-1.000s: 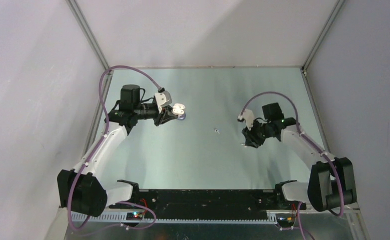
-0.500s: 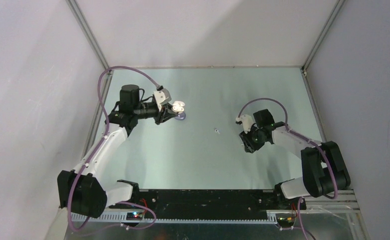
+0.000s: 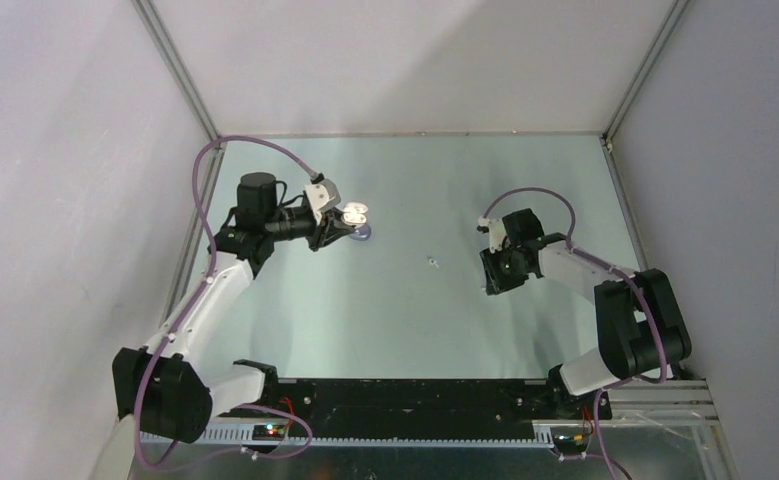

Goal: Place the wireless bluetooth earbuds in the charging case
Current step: Pick up the earbud from the center of the board, then place the earbud in the charging case.

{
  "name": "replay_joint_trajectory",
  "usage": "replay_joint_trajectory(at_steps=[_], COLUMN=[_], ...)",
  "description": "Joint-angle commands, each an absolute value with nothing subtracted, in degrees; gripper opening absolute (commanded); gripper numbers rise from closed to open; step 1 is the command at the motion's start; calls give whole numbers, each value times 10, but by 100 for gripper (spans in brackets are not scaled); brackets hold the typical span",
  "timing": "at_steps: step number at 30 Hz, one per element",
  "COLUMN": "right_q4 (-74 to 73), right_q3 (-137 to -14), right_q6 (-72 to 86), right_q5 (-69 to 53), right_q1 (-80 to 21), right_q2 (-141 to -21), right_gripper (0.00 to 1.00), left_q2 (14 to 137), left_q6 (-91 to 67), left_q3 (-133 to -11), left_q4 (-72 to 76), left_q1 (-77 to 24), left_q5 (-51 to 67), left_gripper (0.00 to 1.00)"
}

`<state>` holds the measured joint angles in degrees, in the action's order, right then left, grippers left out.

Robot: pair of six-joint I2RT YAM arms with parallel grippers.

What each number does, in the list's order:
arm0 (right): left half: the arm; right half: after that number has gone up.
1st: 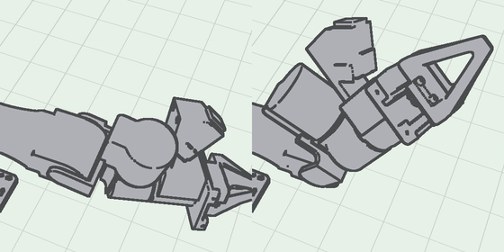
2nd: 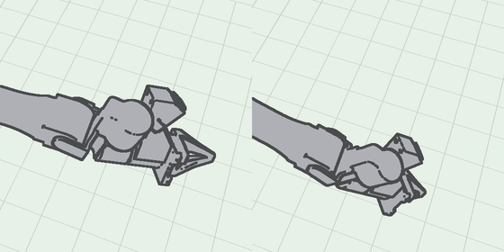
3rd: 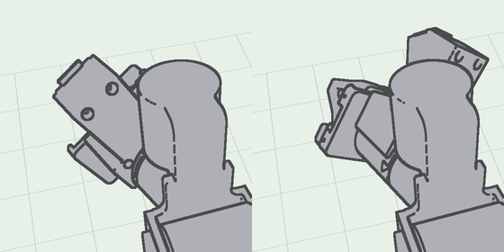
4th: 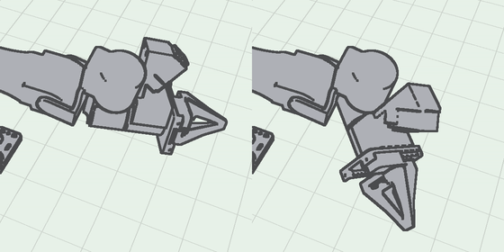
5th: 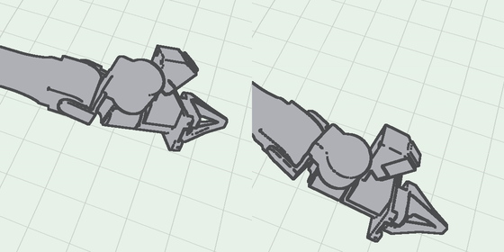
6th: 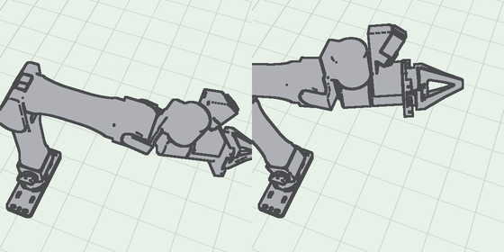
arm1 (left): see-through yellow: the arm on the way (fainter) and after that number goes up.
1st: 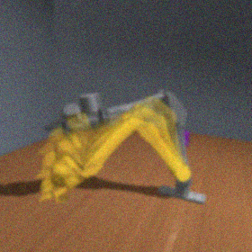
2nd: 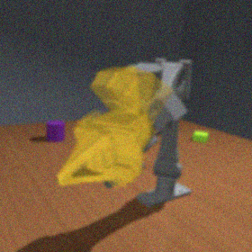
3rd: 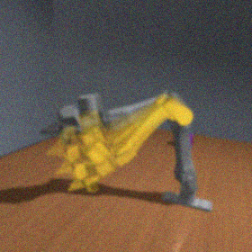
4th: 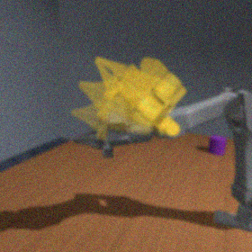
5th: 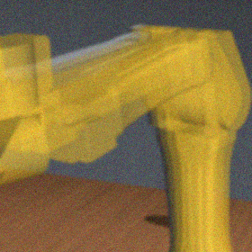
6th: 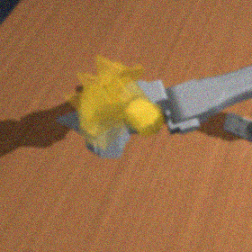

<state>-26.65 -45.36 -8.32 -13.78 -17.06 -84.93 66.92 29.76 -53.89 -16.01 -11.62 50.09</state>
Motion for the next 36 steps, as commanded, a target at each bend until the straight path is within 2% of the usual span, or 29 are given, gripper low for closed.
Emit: replay_joint_trajectory(at_steps=[1, 5, 11, 14, 19, 25, 28, 32, 36], right_q4=[-254, -252, -247, -261, -309, -258, -247, -266, -257], right_q3=[-473, -473, -485, -515, -564, -576, -614, -697, -747], right_q6=[-64, -73, -124, -205, -402, -591, -612, -591, -625], right_q5=[-123, -119, -107, -113, -69, 27, 54, 66, 97], right_q1=[-174, -174, -177, -182, -228, -307, -352, -403, -456], right_q2=[-866, -872, -870, -863, -824, -732, -712, -719, -728], right_gripper=[30, 26, 10, 0, 0, 0, 0, 0, 0], left_q2=[649, 645, 644, 647, 664, 709, 721, 722, 725], left_q6=[288, 286, 280, 282, 295, 270, 230, 112, 48], left_q3=[-531, -527, -521, -520, -526, -571, -568, -534, -526], left_q4=[-135, -133, -125, -121, -109, -113, -77, 112, 193], left_q1=[-118, -118, -118, -118, -123, -151, -168, -192, -216], left_q5=[499, 496, 496, 498, 485, 461, 461, 429, 408], left_gripper=[0, 0, 0, 0, 0, 0, 0, 0, 0])
